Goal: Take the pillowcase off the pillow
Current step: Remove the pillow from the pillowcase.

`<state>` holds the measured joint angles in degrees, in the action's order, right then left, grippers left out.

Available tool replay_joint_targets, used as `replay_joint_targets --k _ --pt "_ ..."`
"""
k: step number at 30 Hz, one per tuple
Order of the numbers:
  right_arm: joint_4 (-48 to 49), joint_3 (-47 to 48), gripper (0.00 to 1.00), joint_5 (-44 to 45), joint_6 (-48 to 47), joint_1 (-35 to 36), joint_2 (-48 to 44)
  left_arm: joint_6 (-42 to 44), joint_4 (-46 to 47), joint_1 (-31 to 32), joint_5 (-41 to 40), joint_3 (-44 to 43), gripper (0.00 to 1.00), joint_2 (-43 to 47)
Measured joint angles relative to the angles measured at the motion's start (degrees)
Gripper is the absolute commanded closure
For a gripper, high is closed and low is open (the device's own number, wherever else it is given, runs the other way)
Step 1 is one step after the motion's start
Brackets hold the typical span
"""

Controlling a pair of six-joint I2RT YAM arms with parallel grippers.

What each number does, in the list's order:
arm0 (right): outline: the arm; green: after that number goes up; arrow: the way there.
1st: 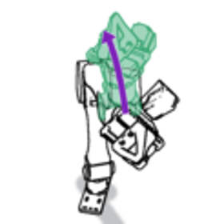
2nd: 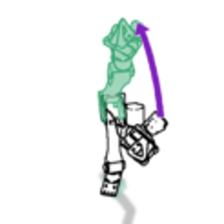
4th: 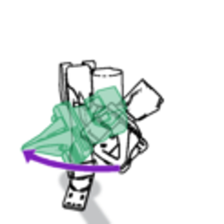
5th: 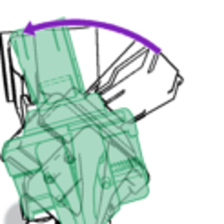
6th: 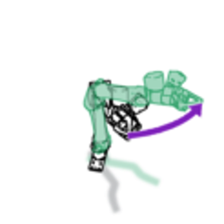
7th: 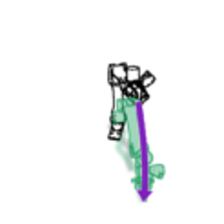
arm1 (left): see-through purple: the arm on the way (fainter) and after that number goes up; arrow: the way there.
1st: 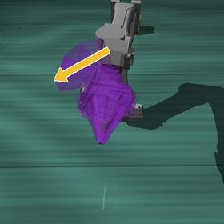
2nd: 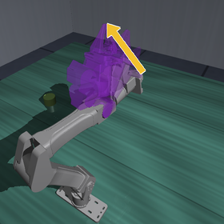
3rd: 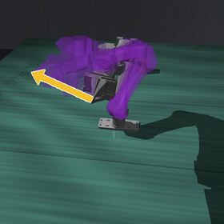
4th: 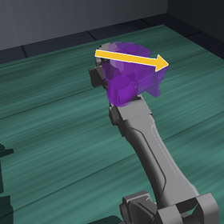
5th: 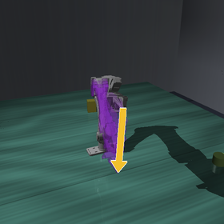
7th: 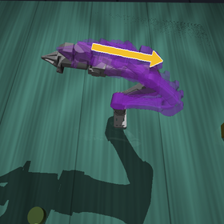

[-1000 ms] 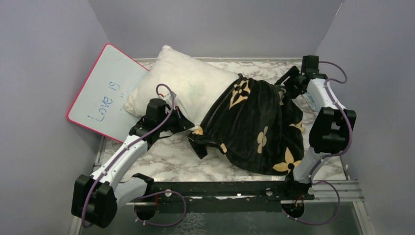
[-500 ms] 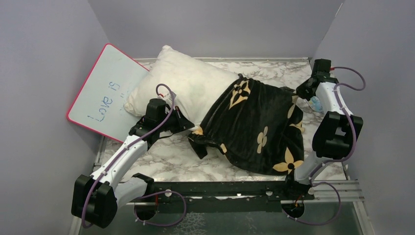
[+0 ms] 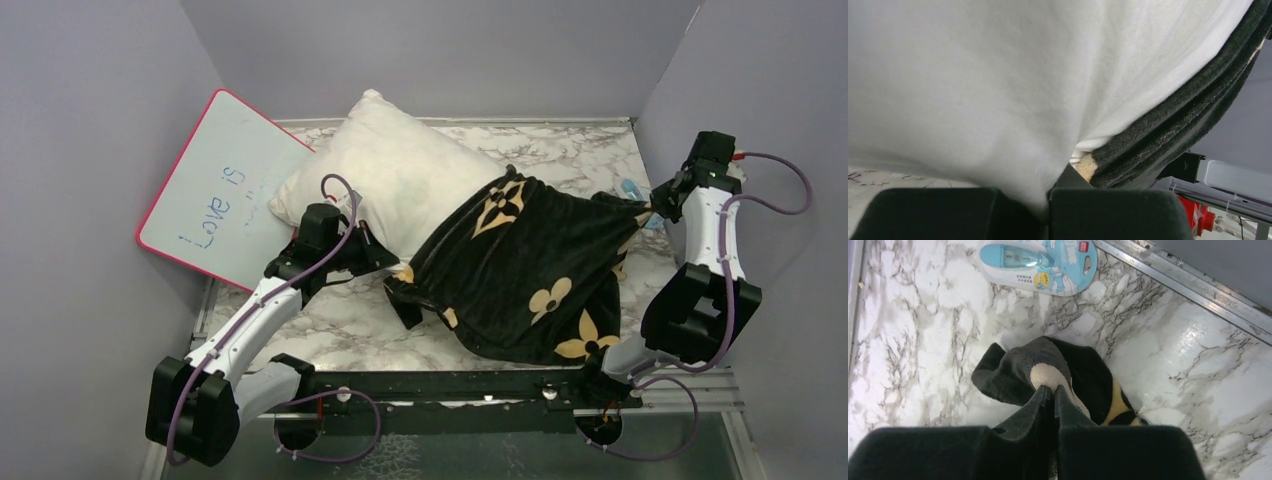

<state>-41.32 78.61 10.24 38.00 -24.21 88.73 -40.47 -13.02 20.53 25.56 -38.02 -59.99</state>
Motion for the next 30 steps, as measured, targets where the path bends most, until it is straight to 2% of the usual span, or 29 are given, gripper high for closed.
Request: replay_joint_targets --k 3,6,8,11,14,18,21,27,30 --pt "1.09 -2.32 0.76 -3.98 -1.99 -1.11 -1.46 -0.15 0.00 0.09 0.11 0.04 1.00 0.00" --pt "5.18 -6.21 0.61 -11.93 -3.63 -1.79 -3.17 -0.20 0.02 0.09 0.09 0.11 1.00 0.00" --pt "7.96 -9.29 0.47 -17.97 -4.02 -2.03 -4.04 -0.22 0.02 0.09 0.09 0.11 1.00 0.00" --pt "10.67 -12.81 0.35 -25.79 -3.93 -1.29 -4.07 -0.24 0.04 0.09 0.11 0.11 1.00 0.00" --pt "12.66 -14.73 0.27 -32.61 -3.26 0.04 -3.85 -0.26 0.04 0.09 0.11 0.11 1.00 0.00" --pt "14.38 -14.80 0.26 -37.11 -2.36 2.82 -2.67 -0.39 0.07 0.09 0.11 0.13 1.00 0.00" --pt "14.69 -15.28 0.34 -38.21 -0.94 3.85 -2.36 -0.44 0.07 0.09 0.11 0.13 1.00 0.00" --pt "14.67 -18.49 0.83 -36.83 1.84 4.81 -2.99 -0.59 0.37 0.09 0.20 0.20 1.00 0.00" --pt "14.08 -18.75 0.99 -33.51 2.40 5.09 -4.94 -0.61 0.52 0.09 0.22 0.22 1.00 0.00"
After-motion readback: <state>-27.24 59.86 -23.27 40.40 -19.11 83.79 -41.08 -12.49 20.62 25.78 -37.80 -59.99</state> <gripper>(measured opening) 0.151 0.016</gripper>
